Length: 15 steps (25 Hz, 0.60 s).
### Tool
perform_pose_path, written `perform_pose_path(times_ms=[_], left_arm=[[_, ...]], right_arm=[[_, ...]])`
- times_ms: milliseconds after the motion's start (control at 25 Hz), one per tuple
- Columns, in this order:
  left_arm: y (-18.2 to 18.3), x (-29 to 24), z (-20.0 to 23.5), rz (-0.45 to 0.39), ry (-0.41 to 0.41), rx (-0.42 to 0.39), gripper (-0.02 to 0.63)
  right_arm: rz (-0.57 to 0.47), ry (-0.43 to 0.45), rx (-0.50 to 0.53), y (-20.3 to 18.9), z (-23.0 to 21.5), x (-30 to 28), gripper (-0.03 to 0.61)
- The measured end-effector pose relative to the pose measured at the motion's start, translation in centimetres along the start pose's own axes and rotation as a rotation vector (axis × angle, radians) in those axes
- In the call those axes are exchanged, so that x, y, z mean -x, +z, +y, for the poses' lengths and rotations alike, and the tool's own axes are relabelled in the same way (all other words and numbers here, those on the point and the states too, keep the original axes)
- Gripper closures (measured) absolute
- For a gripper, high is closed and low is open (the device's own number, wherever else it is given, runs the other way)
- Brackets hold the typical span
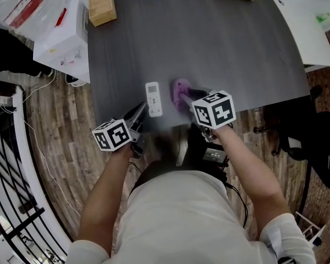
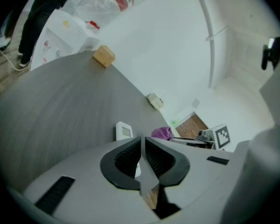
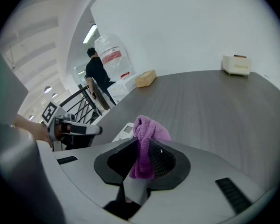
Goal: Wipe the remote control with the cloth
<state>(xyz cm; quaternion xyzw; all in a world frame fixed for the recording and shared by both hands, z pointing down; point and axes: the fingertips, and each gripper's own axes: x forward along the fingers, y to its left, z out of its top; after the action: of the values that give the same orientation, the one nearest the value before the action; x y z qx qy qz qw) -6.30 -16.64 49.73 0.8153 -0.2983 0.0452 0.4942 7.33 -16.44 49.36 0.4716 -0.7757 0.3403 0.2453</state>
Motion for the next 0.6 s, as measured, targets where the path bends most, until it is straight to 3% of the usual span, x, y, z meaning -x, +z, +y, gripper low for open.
perform_pose_path(times_ms=[120, 320, 600], left_arm=[[1.2, 2.8, -1.6, -0.055, -0.055, -0.057, 0.584], [1.2, 6.5, -3.6, -0.119, -0.119, -0.060, 0.584], [-1.6, 11.6, -7.9, -0.200, -0.139, -0.098, 0.584]], right_arm=[[-0.049, -0.087, 0.043, 0.1, -2.9, 4.0, 0.493], [-0.090, -0.256, 0.060, -1.7, -7.8, 10.1, 0.494], [-0.106, -0.356, 0.072, -5.7, -11.4, 16.7, 0.492]])
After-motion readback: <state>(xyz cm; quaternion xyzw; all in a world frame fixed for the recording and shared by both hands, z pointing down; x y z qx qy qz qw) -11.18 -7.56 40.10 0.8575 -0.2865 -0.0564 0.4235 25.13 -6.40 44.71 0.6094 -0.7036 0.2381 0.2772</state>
